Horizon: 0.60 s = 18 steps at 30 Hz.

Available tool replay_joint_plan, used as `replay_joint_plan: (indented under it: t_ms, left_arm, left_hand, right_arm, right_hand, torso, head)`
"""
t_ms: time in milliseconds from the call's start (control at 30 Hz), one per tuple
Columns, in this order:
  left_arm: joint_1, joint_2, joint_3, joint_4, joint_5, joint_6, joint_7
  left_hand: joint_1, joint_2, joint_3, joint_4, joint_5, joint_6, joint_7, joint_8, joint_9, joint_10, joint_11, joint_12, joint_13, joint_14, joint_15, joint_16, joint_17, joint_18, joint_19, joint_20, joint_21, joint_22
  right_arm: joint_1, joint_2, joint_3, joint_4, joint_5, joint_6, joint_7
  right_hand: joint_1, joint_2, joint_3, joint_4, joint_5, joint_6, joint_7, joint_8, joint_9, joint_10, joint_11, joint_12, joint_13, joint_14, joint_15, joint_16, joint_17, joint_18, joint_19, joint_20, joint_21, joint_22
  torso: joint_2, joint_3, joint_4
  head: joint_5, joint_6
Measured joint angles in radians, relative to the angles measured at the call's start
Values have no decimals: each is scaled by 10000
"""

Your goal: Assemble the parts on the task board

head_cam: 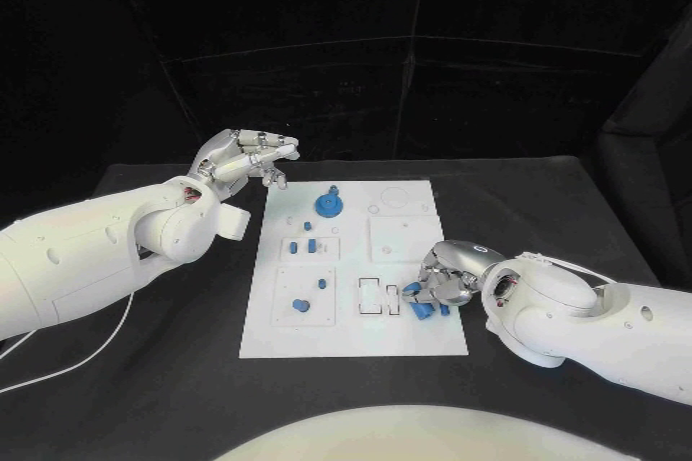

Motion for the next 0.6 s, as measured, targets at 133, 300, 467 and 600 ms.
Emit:
replay_joint_plan:
  t_ms: [133,300,467,600]
  left_arm:
    - [0,2,0,-3,0,6,-5]
    - [0,9,0,-5,0,20,-15]
    - [-1,12,0,-3,0,34,-25]
    - [-2,14,-2,3,0,49,-36]
  left_hand:
    - [0,0,-35,-35,0,-36,36,38,0,-36,-36,0,9,0,0,0,0,0,0,0,-40,-13]
    - [0,0,-41,-41,0,-36,36,38,0,-36,-36,0,9,0,0,0,0,0,0,0,-40,-14]
    - [0,0,-41,-41,0,-36,36,38,0,-36,-36,0,8,0,0,0,0,0,0,0,-40,-14]
    - [0,0,-41,-41,0,-36,36,37,0,-36,-36,0,8,0,0,0,0,0,0,0,-40,-13]
  right_arm:
    - [-10,-30,-7,323,119,-518,85]
    - [-5,5,3,547,330,-1110,224]
    - [-2,239,4,569,638,-1403,312]
    - [-2,491,5,475,897,-1447,332]
  right_hand:
    - [10,11,0,0,251,20,-20,67,46,34,-34,0,15,-36,-36,35,0,-172,0,1,8,44]
    - [36,36,-1,0,251,20,-20,79,52,34,-34,0,15,-37,-36,35,-1,-161,-1,0,8,54]
    - [145,33,-32,-23,315,37,-37,79,118,34,-33,-51,16,-7,-64,34,-2,-160,-1,1,8,72]
    - [167,33,-32,-22,315,38,-38,79,121,34,-33,-51,3,0,-71,34,-2,-159,-1,1,8,71]
  torso:
    - [-1,0,-1]
    - [-1,1,-1]
    - [4,-6,0]
    - [9,-6,8]
  head:
    - [12,28]
    - [25,32]
    - [57,24]
    - [83,23]
